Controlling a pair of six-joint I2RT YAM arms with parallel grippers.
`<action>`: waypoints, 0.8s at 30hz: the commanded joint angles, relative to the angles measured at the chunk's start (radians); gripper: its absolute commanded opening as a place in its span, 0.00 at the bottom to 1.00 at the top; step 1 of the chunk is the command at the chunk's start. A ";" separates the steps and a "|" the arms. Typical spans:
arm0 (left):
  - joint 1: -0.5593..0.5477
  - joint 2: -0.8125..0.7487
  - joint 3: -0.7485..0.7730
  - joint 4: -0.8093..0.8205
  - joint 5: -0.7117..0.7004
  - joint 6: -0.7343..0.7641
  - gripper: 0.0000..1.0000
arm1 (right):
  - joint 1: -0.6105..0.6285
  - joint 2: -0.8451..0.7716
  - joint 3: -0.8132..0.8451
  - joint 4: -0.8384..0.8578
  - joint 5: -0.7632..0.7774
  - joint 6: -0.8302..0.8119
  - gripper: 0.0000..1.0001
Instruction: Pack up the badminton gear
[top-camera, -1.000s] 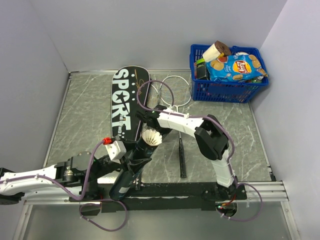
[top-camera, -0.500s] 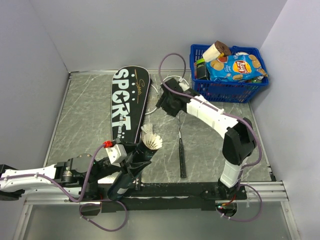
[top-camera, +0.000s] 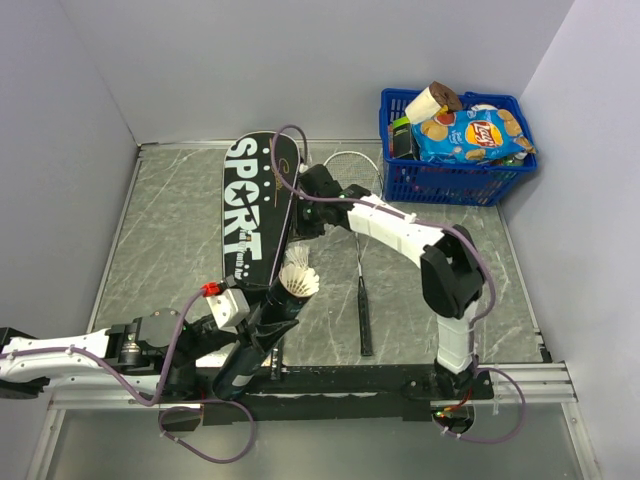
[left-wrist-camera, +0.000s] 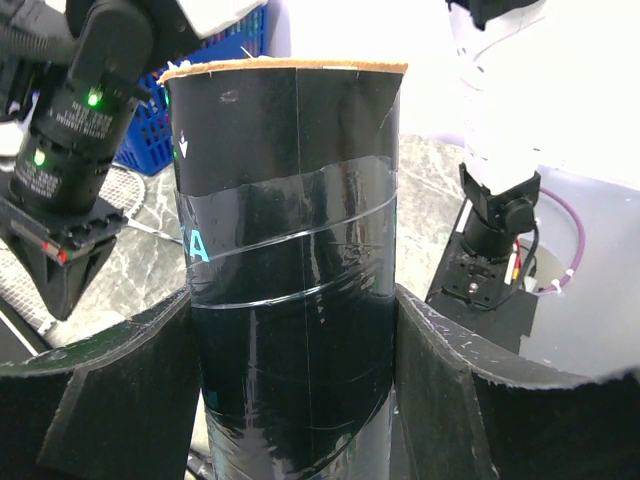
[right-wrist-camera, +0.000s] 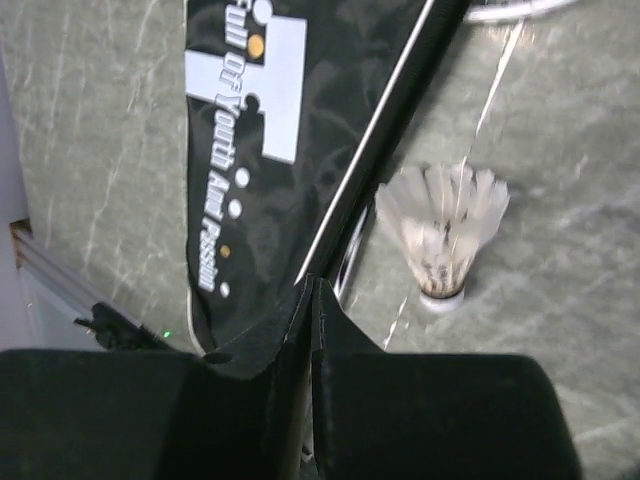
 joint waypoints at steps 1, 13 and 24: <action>-0.009 -0.003 0.027 0.035 -0.036 0.013 0.25 | -0.012 0.093 0.117 -0.001 0.000 -0.059 0.06; -0.017 0.000 0.024 0.032 -0.060 0.013 0.25 | -0.070 0.308 0.329 -0.115 -0.021 -0.079 0.04; -0.023 0.012 0.021 0.038 -0.068 0.013 0.25 | -0.104 0.204 0.081 -0.092 -0.063 -0.143 0.03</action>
